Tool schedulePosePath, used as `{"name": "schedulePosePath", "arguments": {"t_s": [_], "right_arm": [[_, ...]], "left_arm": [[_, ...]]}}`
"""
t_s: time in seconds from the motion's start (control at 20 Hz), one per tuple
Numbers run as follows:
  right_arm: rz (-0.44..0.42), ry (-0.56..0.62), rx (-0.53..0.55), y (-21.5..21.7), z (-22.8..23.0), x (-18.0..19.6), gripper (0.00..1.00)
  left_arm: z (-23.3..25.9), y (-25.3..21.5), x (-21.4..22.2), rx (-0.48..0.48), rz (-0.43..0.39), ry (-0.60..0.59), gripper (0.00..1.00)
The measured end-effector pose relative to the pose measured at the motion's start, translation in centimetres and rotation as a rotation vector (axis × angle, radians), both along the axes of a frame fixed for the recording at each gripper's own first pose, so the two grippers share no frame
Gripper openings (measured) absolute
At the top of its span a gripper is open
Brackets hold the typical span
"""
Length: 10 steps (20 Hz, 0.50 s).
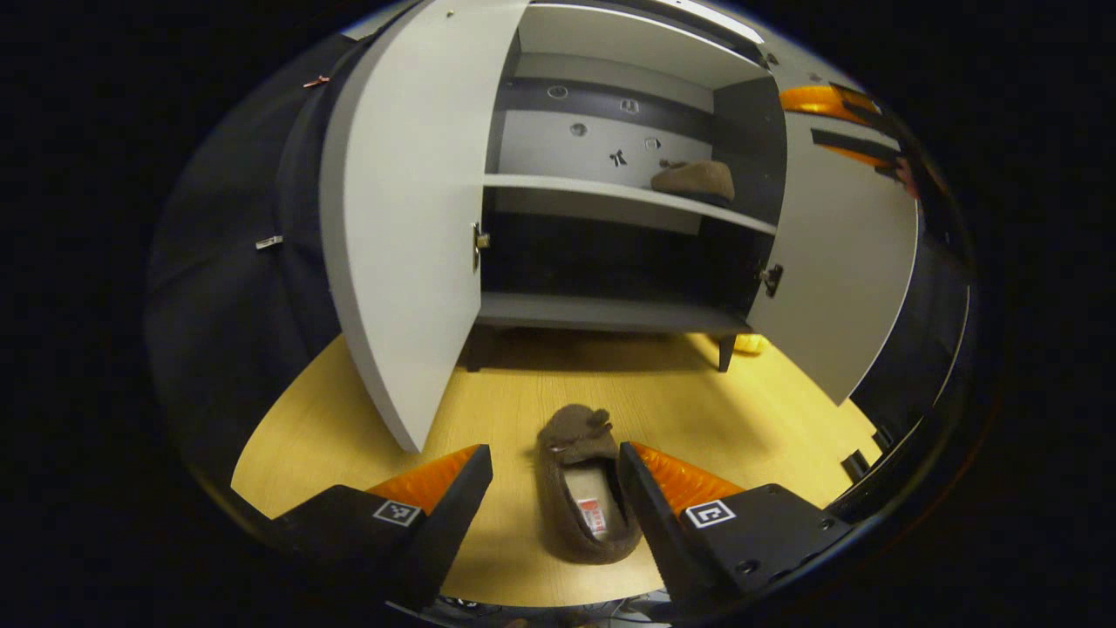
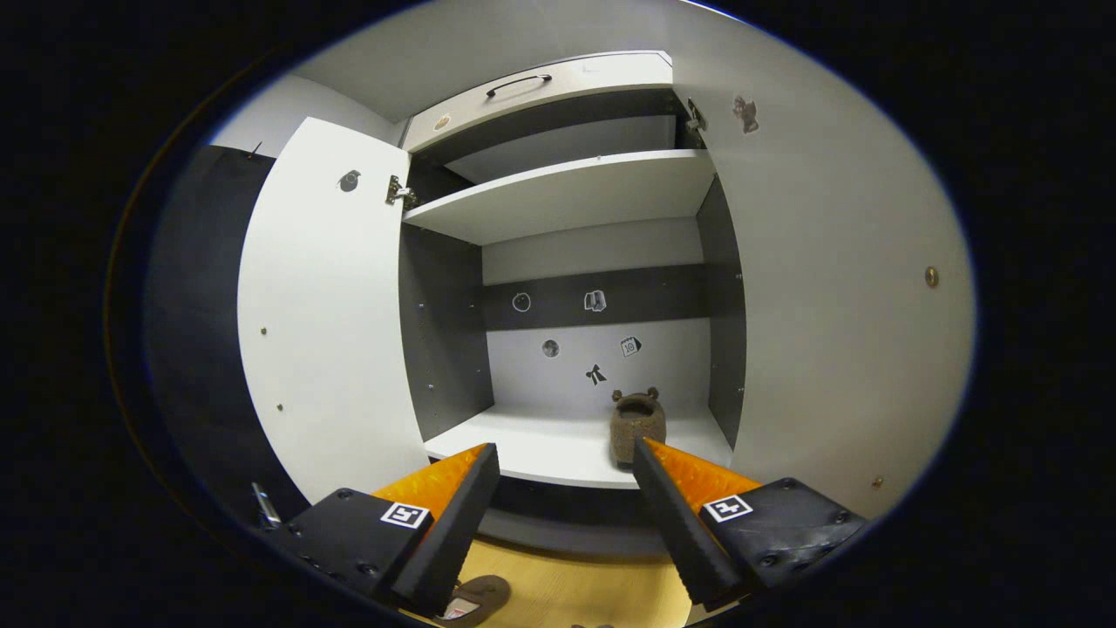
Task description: Grab one shoe with the right hand and put it into the shoe cabinet, grab the other shoe with the left hand and put it into the shoe cabinet; then close the right door with the right hand and the left door with the left hand.
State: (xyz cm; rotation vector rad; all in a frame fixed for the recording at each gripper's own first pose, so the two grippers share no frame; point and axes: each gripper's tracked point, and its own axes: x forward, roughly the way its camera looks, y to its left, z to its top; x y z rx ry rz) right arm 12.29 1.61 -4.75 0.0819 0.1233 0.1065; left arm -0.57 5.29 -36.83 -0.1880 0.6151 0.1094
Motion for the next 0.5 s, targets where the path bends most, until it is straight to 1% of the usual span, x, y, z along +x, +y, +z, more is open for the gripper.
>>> {"name": "schedulePosePath", "arguments": {"t_s": [0.15, 0.3, 0.5], "right_arm": [[0.031, 0.019, -0.004, 0.7, -0.7, -0.8, 0.98], [0.053, 0.045, -0.015, 1.1, -1.7, -1.0, 0.98], [0.068, 0.082, -0.004, 1.0, -2.9, -0.8, 0.98]], "left_arm": [[-3.4, -0.1, 1.1, -0.031, -0.022, 0.053, 0.92], [-6.1, 0.0, 2.0, -0.053, -0.022, 0.101, 0.92], [-7.7, 0.1, 3.5, -0.082, -0.005, 0.115, 0.9]]}}
